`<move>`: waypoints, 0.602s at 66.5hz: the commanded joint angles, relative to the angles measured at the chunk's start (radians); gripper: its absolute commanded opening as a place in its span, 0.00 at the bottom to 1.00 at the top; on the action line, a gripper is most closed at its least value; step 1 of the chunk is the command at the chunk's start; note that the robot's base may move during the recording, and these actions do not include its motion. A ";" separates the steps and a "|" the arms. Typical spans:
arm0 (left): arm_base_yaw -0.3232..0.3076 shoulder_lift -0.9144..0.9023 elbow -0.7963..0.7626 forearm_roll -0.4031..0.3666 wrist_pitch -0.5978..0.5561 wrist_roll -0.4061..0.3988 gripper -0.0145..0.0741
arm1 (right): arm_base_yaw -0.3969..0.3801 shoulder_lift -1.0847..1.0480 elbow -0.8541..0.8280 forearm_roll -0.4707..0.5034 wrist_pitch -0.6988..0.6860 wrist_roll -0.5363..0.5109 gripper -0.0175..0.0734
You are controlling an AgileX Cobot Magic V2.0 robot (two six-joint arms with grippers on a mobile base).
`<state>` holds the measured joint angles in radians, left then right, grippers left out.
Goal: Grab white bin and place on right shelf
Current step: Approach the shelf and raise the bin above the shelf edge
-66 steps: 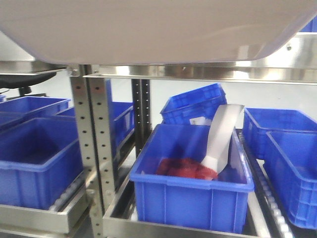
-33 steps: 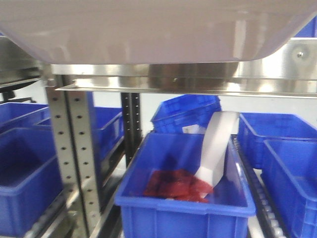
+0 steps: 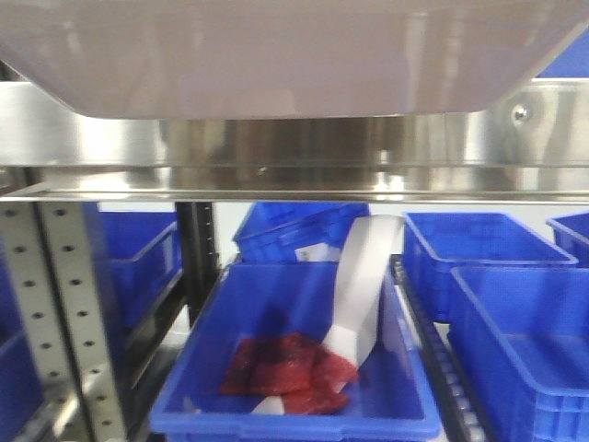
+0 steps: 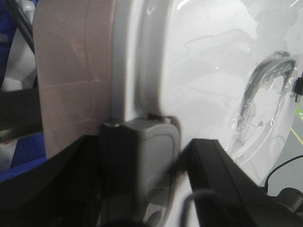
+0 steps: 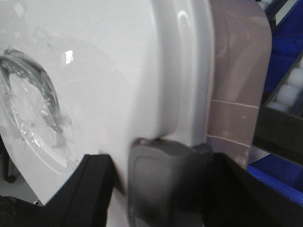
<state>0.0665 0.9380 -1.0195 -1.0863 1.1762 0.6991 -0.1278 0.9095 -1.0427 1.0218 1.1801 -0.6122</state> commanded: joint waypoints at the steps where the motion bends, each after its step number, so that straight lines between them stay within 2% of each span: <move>1: -0.017 -0.018 -0.033 -0.190 0.049 0.009 0.40 | 0.013 -0.011 -0.035 0.184 0.103 -0.010 0.66; 40: -0.017 -0.018 -0.033 -0.190 0.049 0.009 0.40 | 0.013 -0.011 -0.035 0.184 0.103 -0.010 0.66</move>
<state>0.0665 0.9380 -1.0195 -1.0863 1.1762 0.6991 -0.1278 0.9095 -1.0427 1.0218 1.1801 -0.6122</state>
